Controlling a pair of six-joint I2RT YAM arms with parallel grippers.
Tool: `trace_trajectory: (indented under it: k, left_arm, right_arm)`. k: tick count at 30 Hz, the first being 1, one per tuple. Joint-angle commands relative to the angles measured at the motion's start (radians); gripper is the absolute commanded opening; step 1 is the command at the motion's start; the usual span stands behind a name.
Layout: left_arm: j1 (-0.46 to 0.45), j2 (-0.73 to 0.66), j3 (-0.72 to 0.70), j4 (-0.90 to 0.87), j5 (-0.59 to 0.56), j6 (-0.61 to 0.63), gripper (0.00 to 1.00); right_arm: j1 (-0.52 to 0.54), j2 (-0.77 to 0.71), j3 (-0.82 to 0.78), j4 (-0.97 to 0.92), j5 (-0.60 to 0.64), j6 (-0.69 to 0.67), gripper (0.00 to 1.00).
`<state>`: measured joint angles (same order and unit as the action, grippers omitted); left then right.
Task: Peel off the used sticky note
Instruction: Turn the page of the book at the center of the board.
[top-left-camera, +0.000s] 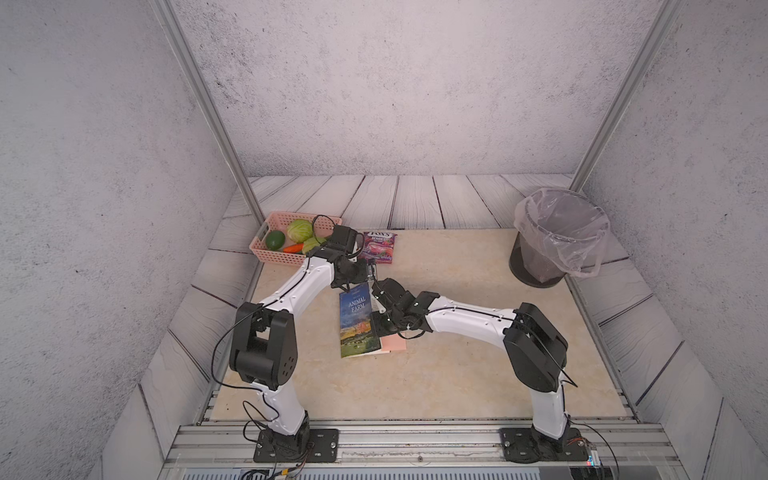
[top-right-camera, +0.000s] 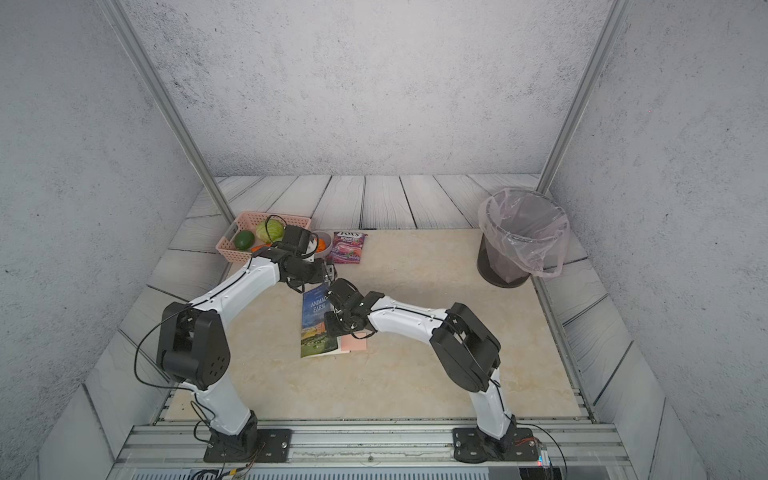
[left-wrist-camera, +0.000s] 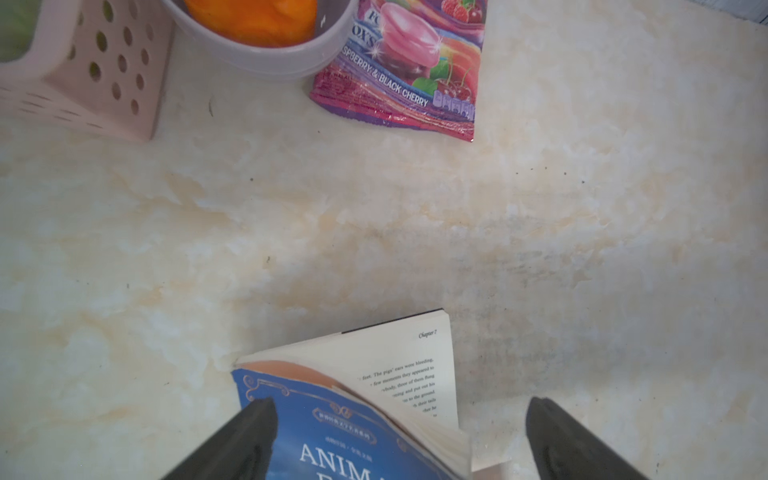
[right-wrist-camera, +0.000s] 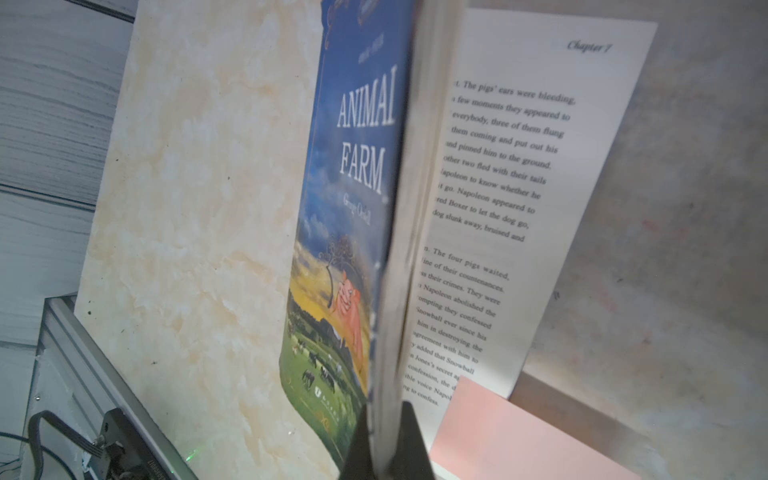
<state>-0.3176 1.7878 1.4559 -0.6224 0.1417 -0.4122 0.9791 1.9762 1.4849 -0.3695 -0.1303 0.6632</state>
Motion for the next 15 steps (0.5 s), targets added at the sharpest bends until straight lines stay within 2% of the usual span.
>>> trace_trajectory:
  k: [1, 8, 15]
  left_arm:
    - [-0.008, 0.034, 0.043, -0.067, -0.009, -0.013, 0.99]
    - [-0.033, 0.071, 0.058, -0.075, -0.027, -0.019, 0.99]
    - [-0.039, 0.097, 0.057, -0.090, -0.056, -0.005, 0.94]
  right_arm:
    - [0.006, -0.033, 0.029, -0.015, 0.012, -0.031, 0.00]
    - [0.008, -0.030, 0.028, -0.016, 0.017, -0.030, 0.00]
    - [0.008, -0.031, 0.041, -0.019, 0.021, -0.035, 0.00]
